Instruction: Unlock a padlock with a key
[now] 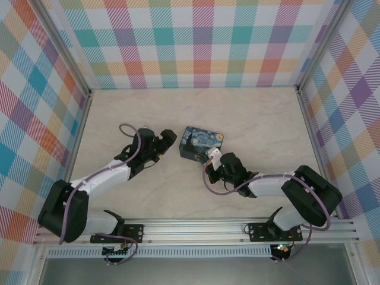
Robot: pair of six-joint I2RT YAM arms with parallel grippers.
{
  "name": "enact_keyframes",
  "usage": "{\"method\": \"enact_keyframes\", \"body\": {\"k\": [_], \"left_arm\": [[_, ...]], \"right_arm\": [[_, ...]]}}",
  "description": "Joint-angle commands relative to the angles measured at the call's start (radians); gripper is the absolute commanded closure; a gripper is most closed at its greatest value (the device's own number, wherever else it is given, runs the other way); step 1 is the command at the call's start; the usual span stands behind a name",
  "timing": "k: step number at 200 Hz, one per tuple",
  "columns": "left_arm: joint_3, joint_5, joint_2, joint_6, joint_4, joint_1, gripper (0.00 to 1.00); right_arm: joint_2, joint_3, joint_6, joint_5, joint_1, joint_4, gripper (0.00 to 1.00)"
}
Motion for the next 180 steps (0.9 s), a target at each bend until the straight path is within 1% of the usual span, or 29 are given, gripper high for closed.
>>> {"method": "enact_keyframes", "body": {"k": [1, 18, 29, 74, 112, 148, 180], "left_arm": [[0.094, 0.114, 0.109, 0.128, -0.001, 0.008, 0.0], [0.148, 0.153, 0.204, 0.154, 0.003, 0.005, 0.0], [0.163, 0.154, 0.251, 0.157, 0.006, 0.005, 0.0], [0.181, 0.165, 0.361, 0.156, 0.016, 0.002, 0.0], [0.122, 0.15, 0.354, 0.126, 0.029, -0.01, 0.0], [0.069, 0.134, 0.332, 0.088, 0.032, -0.056, 0.0], [0.027, 0.085, 0.296, 0.036, 0.024, -0.099, 0.0]], "right_arm": [[0.005, -0.007, 0.054, -0.092, -0.028, -0.054, 1.0], [0.007, -0.011, 0.067, -0.129, -0.053, -0.047, 1.0], [0.01, -0.009, 0.078, -0.151, -0.067, -0.05, 1.0], [0.014, -0.012, 0.131, -0.249, -0.132, -0.036, 1.0], [0.014, -0.007, 0.195, -0.337, -0.195, -0.05, 1.0], [0.014, 0.0, 0.28, -0.425, -0.244, -0.067, 1.0], [0.007, -0.019, 0.377, -0.498, -0.289, -0.034, 1.0]]}}
